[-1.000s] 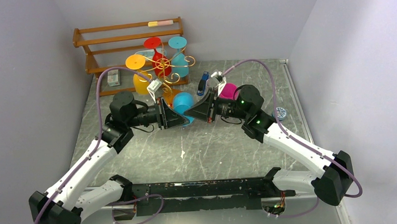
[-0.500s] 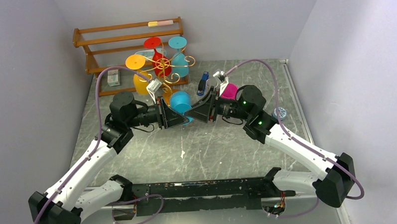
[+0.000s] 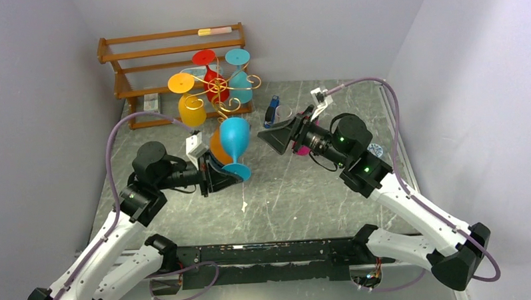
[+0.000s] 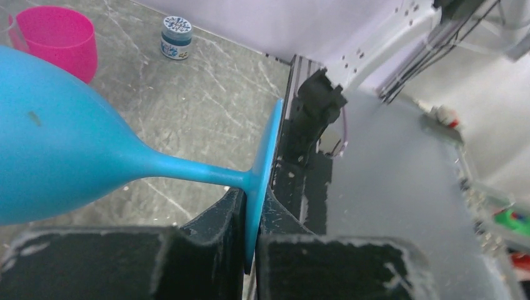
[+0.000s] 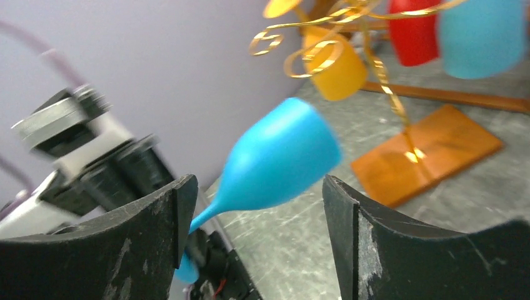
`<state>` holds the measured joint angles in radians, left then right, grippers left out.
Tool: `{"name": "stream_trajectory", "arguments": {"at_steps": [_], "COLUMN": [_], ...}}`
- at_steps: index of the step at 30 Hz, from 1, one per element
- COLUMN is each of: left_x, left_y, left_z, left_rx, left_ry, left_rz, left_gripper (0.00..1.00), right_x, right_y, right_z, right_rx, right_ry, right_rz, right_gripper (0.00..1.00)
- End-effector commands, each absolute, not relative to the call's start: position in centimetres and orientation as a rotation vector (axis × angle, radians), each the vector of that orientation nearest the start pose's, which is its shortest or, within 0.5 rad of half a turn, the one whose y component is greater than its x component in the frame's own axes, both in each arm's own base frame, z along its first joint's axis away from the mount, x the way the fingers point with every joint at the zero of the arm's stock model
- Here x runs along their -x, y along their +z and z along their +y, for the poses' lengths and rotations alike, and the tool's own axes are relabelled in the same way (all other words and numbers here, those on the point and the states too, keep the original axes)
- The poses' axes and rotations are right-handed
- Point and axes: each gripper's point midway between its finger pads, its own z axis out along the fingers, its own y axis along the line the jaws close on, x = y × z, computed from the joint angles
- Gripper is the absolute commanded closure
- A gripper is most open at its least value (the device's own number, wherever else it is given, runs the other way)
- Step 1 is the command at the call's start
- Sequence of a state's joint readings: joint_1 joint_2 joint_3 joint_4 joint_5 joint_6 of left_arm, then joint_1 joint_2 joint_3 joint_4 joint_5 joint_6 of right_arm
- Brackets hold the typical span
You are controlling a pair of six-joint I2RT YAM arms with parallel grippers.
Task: Take the wine glass off the wine glass rack
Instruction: Place the wine glass at the center of the board.
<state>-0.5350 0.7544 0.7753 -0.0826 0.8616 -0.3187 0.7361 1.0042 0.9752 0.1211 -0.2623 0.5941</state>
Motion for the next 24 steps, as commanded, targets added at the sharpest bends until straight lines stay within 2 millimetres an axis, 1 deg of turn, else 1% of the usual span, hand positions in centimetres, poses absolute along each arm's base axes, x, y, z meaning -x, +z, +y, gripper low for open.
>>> {"name": "stream_trajectory", "arguments": {"at_steps": [1,3,5,6,8,10,12,14,16,18,19,20,24], "left_x": [-12.1,-11.3,-10.7,-10.4,-9.8,-9.3,-9.2,-9.1,-8.9,-8.4,-8.2,-8.0,-7.9], "left_y": [29.7,29.0,28.4,28.2,27.4,26.7,26.5,26.4,26.2,25.9,25.9,25.8,25.9], "left_z": [-24.1,-23.8,-23.6,-23.6,-23.4,-23.2,-23.0,-22.9,-22.8,-22.7,-22.7,-22.6,-22.5], "left_rx": [-1.148,-1.236,-1.293,-1.319,-1.380,-1.442,-1.478,-1.496,-1.524,-1.571,-1.605,-1.620,-1.648], "left_ry": [-1.222,-1.198,-1.193,-1.196,-1.200,-1.185,-1.156,-1.133,-1.115,-1.098,-1.072,-1.060,-1.027], "left_rz": [1.383,1.341,1.318,1.307,1.273,1.233,1.202,1.175,1.128,1.048,0.982,0.953,0.900], "left_gripper": [0.95,0.95,0.95,0.95,0.95,0.95,0.95,0.95,0.95,0.95,0.95,0.95,0.95], "right_x": [-26.3,-27.4,-28.3,-28.1,-27.9,-27.2,-26.2,-25.3,-24.4,-23.7,-23.5,-23.3,-22.6], "right_y": [34.6,33.5,32.9,32.5,32.9,34.0,35.1,35.6,35.5,35.3,35.1,35.0,35.3], "right_z": [25.7,24.6,23.8,23.9,23.8,24.3,25.1,26.0,26.7,27.2,27.4,27.5,27.9], "right_rx": [0.087,0.025,-0.012,0.009,0.046,0.130,0.246,0.361,0.464,0.528,0.548,0.565,0.623], "right_ry": [0.998,0.997,1.087,1.165,1.280,1.364,1.429,1.483,1.545,1.603,1.623,1.636,1.642], "right_rz": [1.732,1.779,1.813,1.827,1.791,1.729,1.682,1.674,1.690,1.712,1.721,1.726,1.707], "right_gripper": [0.22,0.21,0.21,0.21,0.21,0.21,0.21,0.21,0.21,0.24,0.25,0.26,0.28]}}
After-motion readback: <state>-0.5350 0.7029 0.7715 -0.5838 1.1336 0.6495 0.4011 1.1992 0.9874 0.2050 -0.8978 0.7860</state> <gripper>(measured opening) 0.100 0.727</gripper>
